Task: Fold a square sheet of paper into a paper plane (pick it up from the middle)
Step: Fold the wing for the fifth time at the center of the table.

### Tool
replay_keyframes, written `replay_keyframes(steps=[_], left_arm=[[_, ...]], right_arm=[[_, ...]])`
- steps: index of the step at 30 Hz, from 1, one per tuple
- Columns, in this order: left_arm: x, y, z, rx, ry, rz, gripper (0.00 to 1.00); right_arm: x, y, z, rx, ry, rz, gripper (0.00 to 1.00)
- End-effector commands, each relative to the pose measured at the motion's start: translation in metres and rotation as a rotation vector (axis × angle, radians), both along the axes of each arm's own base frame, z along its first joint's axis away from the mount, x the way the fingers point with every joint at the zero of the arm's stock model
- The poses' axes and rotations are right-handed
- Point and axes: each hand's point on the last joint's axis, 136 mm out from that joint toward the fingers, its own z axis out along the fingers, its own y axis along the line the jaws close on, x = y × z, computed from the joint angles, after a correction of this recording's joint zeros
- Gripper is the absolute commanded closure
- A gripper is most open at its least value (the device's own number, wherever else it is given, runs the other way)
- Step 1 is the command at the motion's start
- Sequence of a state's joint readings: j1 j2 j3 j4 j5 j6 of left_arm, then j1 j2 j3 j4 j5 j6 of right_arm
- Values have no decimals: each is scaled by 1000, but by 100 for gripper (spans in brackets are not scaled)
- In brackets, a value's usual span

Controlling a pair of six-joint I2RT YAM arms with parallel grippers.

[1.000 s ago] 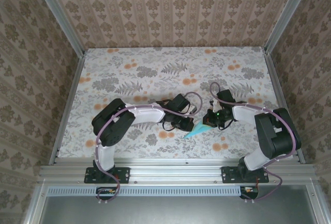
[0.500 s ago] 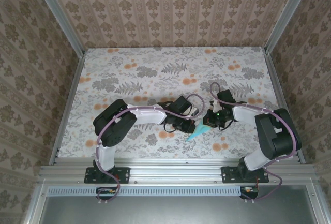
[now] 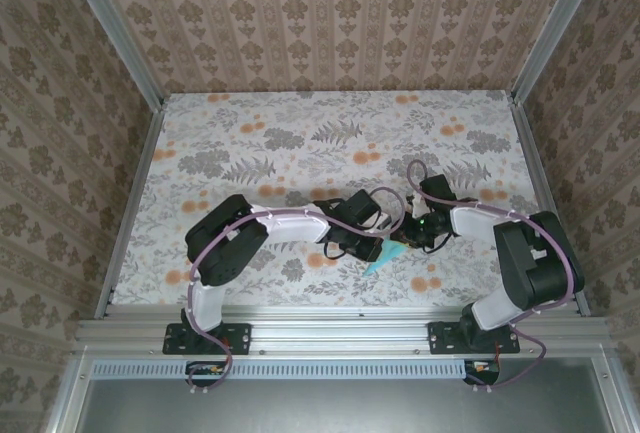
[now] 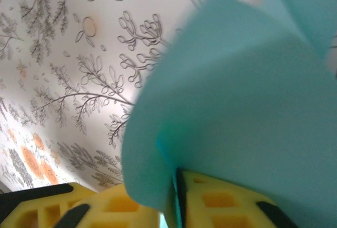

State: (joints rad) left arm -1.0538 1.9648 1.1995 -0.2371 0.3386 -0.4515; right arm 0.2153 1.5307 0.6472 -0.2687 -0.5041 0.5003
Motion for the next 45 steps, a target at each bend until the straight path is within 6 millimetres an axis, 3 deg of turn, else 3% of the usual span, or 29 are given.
replay_keyframes(steps=[1, 7, 16, 21, 31, 40, 45], left_arm=[[-8, 18, -29, 130, -7, -30, 94], [-11, 21, -37, 176, -35, -45, 94], [-13, 27, -42, 196, -40, -48, 94], [-12, 23, -38, 177, -44, -52, 94], [-10, 10, -12, 97, -53, -46, 87], [-11, 2, 22, 24, -76, -30, 70], [-22, 6, 19, 57, -84, -62, 68]], right_arm=[[-19, -4, -5, -17, 59, -14, 78], [-25, -7, 1, -13, 62, -19, 72], [-31, 9, 11, 138, 65, -75, 69], [-35, 10, 7, 153, 77, -87, 75], [-48, 1, -6, 93, 111, -88, 100], [-55, -1, -15, 83, 131, -82, 100], [-53, 1, -12, 95, 122, -81, 100]])
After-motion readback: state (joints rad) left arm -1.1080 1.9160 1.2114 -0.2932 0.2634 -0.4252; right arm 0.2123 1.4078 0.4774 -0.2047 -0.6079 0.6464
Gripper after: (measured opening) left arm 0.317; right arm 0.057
